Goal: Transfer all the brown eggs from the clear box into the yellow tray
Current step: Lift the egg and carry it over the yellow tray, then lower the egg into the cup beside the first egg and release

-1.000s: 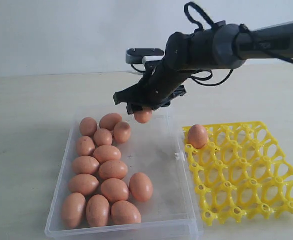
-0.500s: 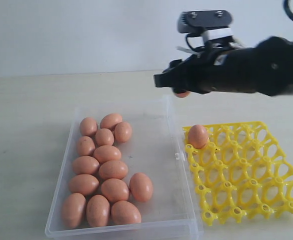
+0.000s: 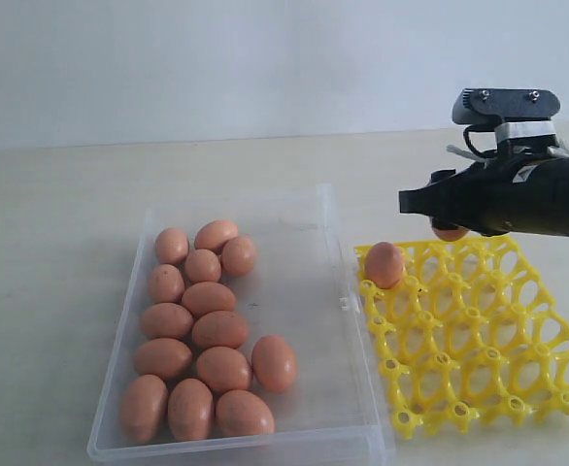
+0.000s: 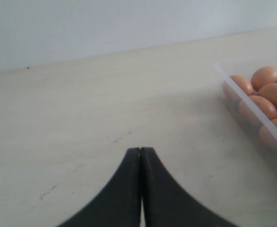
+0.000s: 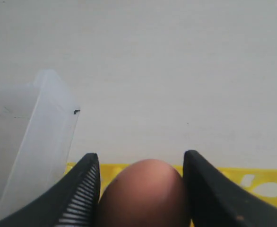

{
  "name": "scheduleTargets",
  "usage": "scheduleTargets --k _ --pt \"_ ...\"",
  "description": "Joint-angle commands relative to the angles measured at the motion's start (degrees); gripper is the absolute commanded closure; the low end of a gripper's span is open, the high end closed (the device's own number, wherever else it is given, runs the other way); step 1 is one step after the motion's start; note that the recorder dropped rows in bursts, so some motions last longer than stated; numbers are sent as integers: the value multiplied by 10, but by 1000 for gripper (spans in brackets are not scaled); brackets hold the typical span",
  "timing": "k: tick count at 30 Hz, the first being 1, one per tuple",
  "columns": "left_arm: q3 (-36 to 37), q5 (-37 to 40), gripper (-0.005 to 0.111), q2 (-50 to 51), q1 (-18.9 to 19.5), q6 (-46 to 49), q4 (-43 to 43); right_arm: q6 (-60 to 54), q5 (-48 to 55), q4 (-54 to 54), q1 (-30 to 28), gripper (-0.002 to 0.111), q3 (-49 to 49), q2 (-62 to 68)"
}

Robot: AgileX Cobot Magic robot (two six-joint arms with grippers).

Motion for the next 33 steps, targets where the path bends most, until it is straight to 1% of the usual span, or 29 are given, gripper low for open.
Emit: scheduleTargets --k 1,8,15,24,28,33 --pt "-2 -8 107 0 -2 -2 -1 3 5 -16 -2 108 -19 34" --pt "-2 -8 107 0 -2 -2 -1 3 -11 -19 -2 108 -21 66" --pt "-2 -8 107 0 -2 -2 -1 16 -30 -28 -1 101 -21 83" --pt "-2 -8 107 0 -2 -2 -1 19 -53 -36 -1 101 -21 106" --pt "-2 -8 107 0 -2 -2 -1 47 -69 -66 -1 101 -25 108" --pt "-2 -8 107 0 -2 -2 -1 47 -42 -67 -1 101 -40 110"
